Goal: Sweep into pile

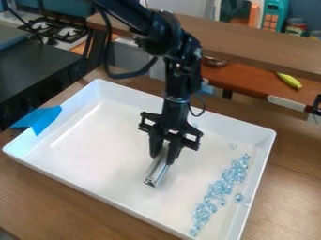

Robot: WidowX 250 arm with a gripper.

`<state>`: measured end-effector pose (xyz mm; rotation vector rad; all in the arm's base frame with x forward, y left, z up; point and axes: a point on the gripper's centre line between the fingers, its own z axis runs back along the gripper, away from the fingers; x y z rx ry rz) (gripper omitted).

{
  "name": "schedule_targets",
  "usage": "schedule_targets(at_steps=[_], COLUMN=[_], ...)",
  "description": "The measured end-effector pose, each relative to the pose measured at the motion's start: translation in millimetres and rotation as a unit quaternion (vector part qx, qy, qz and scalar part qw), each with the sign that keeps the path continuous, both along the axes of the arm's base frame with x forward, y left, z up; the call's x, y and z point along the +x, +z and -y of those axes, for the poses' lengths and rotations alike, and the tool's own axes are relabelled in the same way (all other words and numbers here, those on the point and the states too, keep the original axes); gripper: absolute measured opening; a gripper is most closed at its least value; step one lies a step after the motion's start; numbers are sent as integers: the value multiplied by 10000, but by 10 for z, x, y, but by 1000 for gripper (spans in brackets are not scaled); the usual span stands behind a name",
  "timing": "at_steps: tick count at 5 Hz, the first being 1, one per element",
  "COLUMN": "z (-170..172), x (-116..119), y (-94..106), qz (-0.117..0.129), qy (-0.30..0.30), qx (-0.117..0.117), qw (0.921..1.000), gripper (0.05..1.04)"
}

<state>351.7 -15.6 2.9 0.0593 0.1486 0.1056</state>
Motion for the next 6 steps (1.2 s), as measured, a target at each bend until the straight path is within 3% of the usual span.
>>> schedule_targets(at_steps=[1,2,3,4,5,6], z=[27,-459,-1034,-1383,-1896,-2127], x=[11,-404,-396,-383,-498,-538], y=[83,5,38,12,-47,55], qz=[-77,-698,-420,-189,73,422], qy=[82,132,196,-77,-243,-878], qx=[327,-48,423,862,1179,1089], qw=[9994,9975,9980,9961,9927,9893], gripper=[371,434,754,989,1007,1001])
